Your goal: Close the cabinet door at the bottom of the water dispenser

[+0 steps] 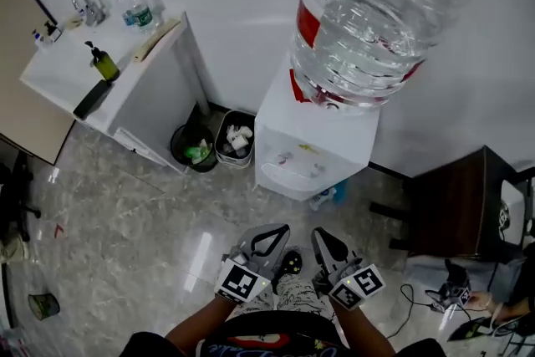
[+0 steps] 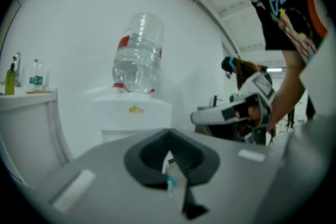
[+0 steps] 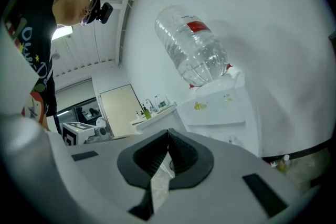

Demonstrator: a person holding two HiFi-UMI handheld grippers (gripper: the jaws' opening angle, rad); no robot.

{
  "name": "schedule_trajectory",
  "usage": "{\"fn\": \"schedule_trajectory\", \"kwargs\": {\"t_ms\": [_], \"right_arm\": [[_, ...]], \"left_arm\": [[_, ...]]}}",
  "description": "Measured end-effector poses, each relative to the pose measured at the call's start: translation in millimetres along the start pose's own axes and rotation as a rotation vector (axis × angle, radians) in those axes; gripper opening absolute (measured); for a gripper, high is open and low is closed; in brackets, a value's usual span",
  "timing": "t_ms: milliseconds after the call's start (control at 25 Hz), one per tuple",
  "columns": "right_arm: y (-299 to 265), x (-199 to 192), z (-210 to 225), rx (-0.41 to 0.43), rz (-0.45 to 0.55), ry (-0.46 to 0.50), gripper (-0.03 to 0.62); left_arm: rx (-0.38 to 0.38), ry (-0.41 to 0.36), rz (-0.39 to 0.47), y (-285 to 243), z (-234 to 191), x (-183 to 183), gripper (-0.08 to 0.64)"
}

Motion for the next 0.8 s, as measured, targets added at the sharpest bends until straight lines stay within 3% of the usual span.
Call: {"fn": "schedule_trajectory", "kwargs": {"t_ms": [160, 520, 800], "right_arm": [[6.8, 29.2, -20.8, 0.040, 0.059, 0.033, 0.015], [23.8, 50.0, -50.7, 0.041, 0.048, 0.061, 0.015], [32.1, 61.4, -58.8, 0.055, 0.093, 0.079, 0.015]], "left_arm": [[0.026, 0.084, 0.058, 26.9, 7.5, 20.9, -0.003], [0.040, 0.054, 0.082, 60.9, 10.3, 50.8, -0.003], [0.052, 0.011, 0.118, 62.7, 6.1, 67.8, -0.003]]}}
Point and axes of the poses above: the fingertips, and each gripper's own axes: y backward along the fingers, z to its right, x out of its top, the point moved 2 cm from there along y, backward along the fingers, and after that the axes turned 11 degrees about y, right-handed, at the moved point
